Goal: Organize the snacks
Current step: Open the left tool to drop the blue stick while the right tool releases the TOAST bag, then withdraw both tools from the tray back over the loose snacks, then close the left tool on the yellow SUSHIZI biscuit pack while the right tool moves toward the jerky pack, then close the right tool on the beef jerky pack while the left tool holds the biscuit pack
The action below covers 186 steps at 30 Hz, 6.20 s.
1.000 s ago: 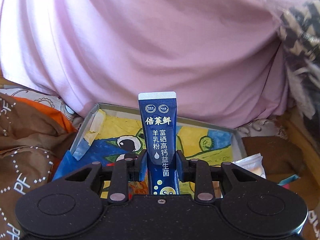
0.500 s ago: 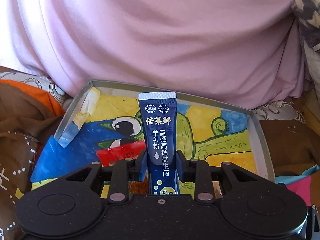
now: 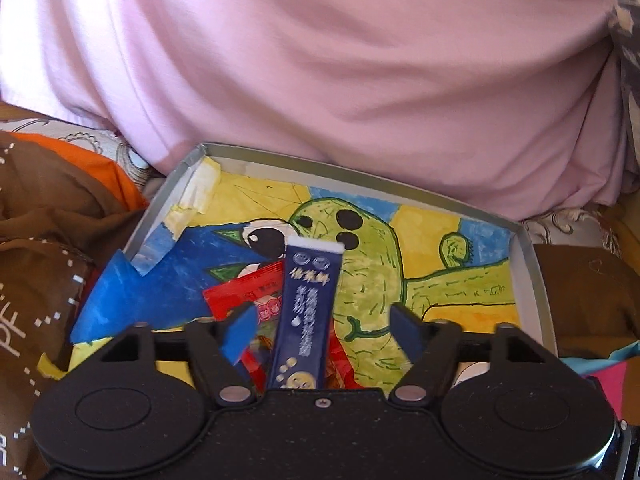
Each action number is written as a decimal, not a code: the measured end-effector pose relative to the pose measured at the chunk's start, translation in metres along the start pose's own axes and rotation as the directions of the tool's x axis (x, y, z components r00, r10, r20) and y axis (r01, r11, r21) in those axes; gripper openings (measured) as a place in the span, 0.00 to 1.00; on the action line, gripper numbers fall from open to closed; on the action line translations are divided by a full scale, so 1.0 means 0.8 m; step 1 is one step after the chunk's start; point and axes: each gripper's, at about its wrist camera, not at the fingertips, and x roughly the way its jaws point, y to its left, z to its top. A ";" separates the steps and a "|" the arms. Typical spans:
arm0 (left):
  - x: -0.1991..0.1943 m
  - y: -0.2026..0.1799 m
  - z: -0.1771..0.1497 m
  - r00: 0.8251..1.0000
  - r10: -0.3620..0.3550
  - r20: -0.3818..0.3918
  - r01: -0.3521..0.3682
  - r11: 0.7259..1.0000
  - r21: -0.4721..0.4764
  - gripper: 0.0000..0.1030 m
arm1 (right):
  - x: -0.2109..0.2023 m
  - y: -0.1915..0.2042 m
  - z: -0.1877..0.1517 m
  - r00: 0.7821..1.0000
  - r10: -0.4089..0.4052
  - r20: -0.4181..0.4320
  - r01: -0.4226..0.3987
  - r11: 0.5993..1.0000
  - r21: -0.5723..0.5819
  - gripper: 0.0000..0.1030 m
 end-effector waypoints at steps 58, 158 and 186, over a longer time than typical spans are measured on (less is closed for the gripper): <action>-0.270 0.150 -0.264 0.986 -0.142 0.083 0.125 0.975 0.183 0.99 | -0.251 0.033 -0.005 0.924 0.241 -0.296 -0.253 0.968 -0.001 1.00; -0.143 0.142 -0.272 0.934 -0.069 -0.351 0.138 0.975 0.176 0.46 | -0.155 0.048 -0.077 0.660 0.449 -0.602 -0.526 0.848 0.056 0.99; -0.172 0.161 -0.290 0.915 -0.049 -0.401 0.132 0.975 0.180 0.56 | -0.173 0.061 -0.074 0.594 0.557 -0.580 -0.563 0.803 0.195 0.86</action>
